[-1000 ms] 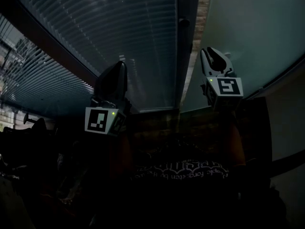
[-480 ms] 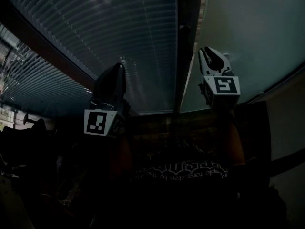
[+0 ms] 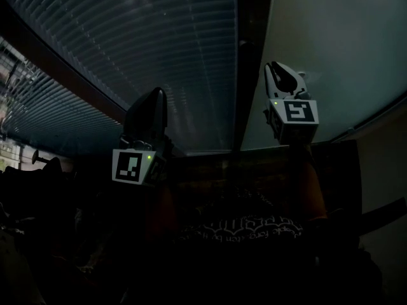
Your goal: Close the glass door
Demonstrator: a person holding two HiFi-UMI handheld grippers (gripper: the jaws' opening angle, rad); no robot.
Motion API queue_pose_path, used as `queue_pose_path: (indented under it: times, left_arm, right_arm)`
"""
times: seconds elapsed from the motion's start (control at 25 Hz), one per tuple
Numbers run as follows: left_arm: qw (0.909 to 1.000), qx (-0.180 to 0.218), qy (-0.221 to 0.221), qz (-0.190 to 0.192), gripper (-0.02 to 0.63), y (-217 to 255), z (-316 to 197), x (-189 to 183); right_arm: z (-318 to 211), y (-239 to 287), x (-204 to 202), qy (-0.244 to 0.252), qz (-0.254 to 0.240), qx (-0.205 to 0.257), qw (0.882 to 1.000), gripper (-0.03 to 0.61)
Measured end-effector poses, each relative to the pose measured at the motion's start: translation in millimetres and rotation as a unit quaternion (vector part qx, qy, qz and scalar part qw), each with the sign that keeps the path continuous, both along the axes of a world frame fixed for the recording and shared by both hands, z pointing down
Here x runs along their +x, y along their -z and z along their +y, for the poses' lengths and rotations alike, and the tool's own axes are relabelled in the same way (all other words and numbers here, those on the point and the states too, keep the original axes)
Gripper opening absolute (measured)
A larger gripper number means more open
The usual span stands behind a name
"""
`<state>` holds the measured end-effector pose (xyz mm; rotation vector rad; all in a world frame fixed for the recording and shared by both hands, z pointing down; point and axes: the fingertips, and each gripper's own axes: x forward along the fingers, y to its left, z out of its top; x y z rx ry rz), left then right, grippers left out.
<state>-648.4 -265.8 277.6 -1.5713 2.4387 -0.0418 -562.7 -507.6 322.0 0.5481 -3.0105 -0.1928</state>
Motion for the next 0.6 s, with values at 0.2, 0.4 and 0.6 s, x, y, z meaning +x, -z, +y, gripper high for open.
queue_pose_path:
  times: [0.2, 0.4, 0.6]
  left_arm:
    - [1.0000, -0.002, 0.006, 0.001, 0.002, -0.7, -2.6, -4.4]
    - [1.0000, 0.000, 0.005, 0.001, 0.002, -0.4, -4.8, -5.6]
    - [1.0000, 0.000, 0.008, 0.002, 0.002, -1.4, -3.8, -9.3]
  right_arm:
    - [-5.6, 0.0, -6.9, 0.001, -0.001, -0.001, 1.000, 0.051]
    - [-9.2, -0.4, -10.3, -0.003, -0.001, -0.002, 1.000, 0.051]
    - [-10.2, -0.3, -10.1, -0.005, -0.008, -0.003, 1.000, 0.040]
